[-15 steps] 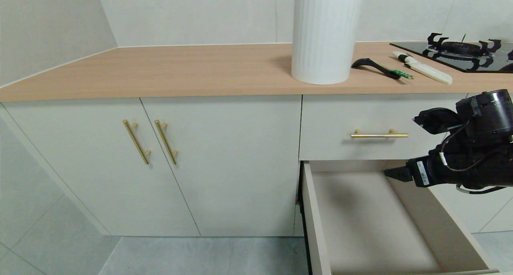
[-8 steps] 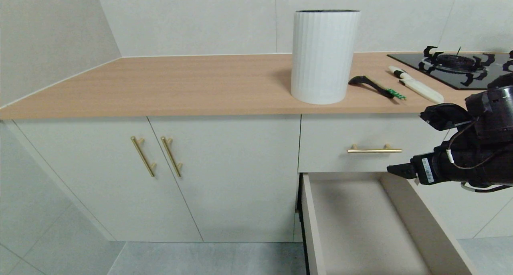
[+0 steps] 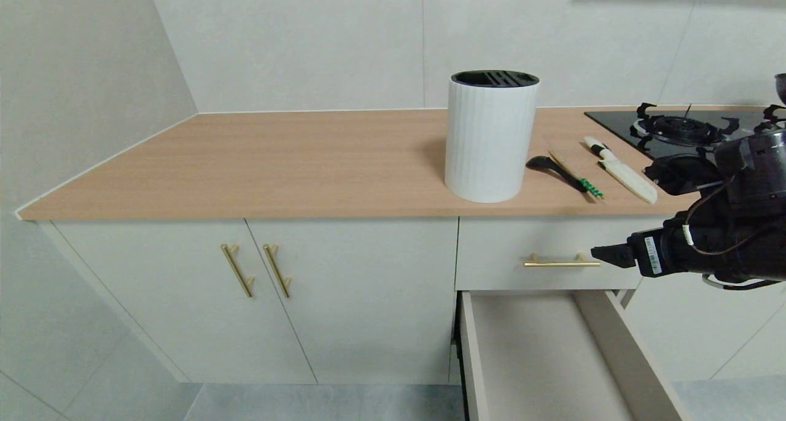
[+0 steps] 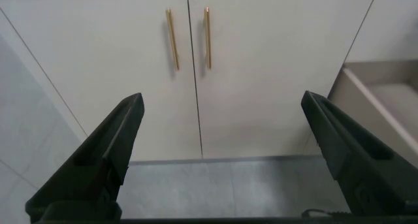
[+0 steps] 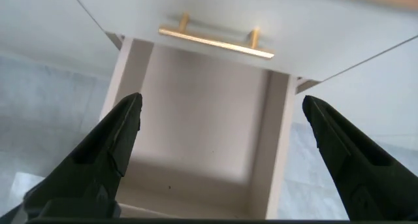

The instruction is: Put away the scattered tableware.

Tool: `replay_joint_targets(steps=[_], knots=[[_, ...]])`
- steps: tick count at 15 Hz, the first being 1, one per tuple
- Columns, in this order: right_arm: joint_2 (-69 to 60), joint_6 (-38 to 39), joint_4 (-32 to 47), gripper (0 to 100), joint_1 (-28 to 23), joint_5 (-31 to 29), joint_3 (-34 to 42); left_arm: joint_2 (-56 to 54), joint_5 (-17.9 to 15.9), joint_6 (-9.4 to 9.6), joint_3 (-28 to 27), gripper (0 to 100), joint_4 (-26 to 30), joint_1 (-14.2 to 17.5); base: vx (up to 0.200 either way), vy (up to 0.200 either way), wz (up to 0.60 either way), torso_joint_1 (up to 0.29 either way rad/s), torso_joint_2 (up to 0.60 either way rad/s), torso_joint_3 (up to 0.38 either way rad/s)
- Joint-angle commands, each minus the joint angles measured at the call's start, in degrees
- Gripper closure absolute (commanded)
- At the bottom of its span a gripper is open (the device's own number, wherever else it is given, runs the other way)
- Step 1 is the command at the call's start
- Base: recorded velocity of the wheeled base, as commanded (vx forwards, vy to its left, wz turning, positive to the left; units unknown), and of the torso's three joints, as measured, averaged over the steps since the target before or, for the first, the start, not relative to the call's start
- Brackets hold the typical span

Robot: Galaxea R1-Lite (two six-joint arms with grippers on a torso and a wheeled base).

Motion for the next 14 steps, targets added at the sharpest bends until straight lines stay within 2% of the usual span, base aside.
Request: replay_joint_targets(steps=[1,3,5,8,14], knots=[[0.31,0.01,-0.10,0,0.03,0.01,-0.15,0.07,0.01,-0.01,0.00,0,0.06,-0.01,0.000,0.000,0.00,0.203,-0.48,-0.276],[0.39,-0.17,-0.71,0,-0.49,0.01,-0.33,0.07,0.01,-0.01,0.00,0,0.06,-0.01,0.000,0.000,0.00,0.217,-0.49,-0.286],[3.47,-0.34,-5.63,0,-1.11,-0.07,-1.38,0.07,0.01,0.08,0.00,0,0.06,-0.01,0.000,0.000,0.00,0.110,-0.26,-0.144],[9.01,-0.70,-11.00,0,-1.20,-0.87,-6.66,0.07,0.01,-0.01,0.00,0,0.06,-0.01,0.000,0.000,0.00,0.028,-0.06,-0.032],[16.30,-0.34,-19.70,0,-1.20,-4.91,-7.45,0.07,0.01,-0.01,0.00,0,-0.02,-0.01,0.000,0.000,0.00,0.000,0.00,0.000]])
